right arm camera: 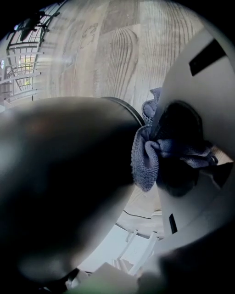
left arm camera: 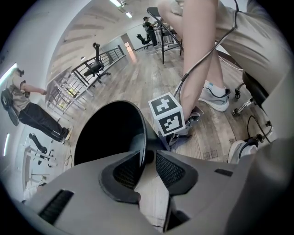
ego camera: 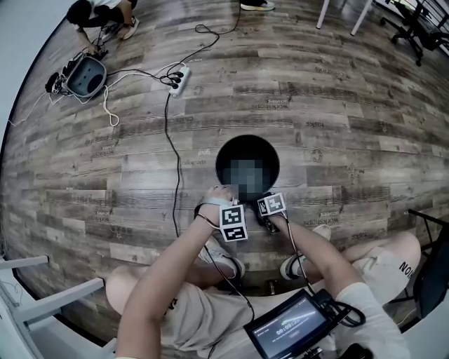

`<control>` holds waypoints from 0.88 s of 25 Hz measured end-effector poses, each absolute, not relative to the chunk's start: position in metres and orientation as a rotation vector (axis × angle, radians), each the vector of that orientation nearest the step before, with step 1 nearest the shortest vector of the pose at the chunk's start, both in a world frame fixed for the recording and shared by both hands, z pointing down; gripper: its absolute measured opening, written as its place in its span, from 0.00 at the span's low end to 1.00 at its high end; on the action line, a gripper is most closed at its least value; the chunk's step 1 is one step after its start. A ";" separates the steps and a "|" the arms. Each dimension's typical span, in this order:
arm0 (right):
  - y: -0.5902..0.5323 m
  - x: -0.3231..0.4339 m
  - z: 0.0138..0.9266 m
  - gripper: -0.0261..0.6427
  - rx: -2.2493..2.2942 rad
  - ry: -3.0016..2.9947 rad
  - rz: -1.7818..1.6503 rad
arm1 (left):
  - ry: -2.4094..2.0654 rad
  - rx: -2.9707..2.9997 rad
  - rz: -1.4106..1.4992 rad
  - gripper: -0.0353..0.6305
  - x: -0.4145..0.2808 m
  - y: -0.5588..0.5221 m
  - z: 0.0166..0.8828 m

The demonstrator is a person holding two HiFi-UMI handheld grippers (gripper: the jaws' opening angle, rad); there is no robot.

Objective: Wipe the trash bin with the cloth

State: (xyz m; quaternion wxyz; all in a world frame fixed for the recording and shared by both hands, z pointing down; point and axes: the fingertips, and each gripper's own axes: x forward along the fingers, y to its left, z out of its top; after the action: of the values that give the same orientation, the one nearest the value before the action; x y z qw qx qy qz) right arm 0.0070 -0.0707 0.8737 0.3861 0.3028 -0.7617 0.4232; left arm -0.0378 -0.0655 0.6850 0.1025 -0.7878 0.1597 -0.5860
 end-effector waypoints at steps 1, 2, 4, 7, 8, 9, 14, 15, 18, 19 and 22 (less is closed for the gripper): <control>-0.068 0.008 0.869 0.16 0.766 -1.930 1.089 | 0.468 -2.321 -1.736 0.24 -0.038 -0.065 0.686; -0.064 0.009 0.864 0.16 0.755 -1.923 1.097 | 0.465 -2.316 -1.743 0.24 -0.037 -0.064 0.687; -0.054 0.010 0.851 0.16 0.716 -1.920 1.096 | 0.463 -2.306 -1.760 0.24 -0.038 -0.064 0.689; -0.039 0.010 0.828 0.16 0.645 -1.935 1.062 | 0.472 -2.315 -1.785 0.24 -0.039 -0.062 0.691; -0.035 0.010 0.818 0.16 0.626 -1.941 1.053 | 0.478 -2.332 -1.789 0.24 -0.039 -0.063 0.691; -0.032 0.011 0.809 0.16 0.612 -1.950 1.046 | 0.486 -2.354 -1.791 0.24 -0.039 -0.063 0.690; -0.026 0.018 0.758 0.16 0.589 -1.997 1.024 | 0.454 -2.395 -1.821 0.24 -0.039 -0.062 0.688; -0.027 0.021 0.748 0.16 0.592 -2.008 1.024 | 0.426 -2.385 -1.837 0.25 -0.039 -0.061 0.689; -0.029 0.026 0.719 0.16 0.612 -2.042 1.039 | 0.346 -2.314 -1.886 0.29 -0.048 -0.061 0.688; -0.029 0.027 0.710 0.16 0.623 -2.053 1.053 | 0.327 -2.286 -1.899 0.30 -0.054 -0.063 0.687; -0.031 0.030 0.681 0.16 0.649 -2.083 1.093 | 0.278 -2.219 -1.928 0.30 -0.071 -0.067 0.685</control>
State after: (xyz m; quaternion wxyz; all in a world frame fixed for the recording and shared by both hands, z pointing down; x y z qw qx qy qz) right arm 0.0296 -0.0314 0.6807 0.3435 0.2498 -0.8017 0.4205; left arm -0.0713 -0.0670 0.6851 0.0944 -0.7481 0.0939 -0.6500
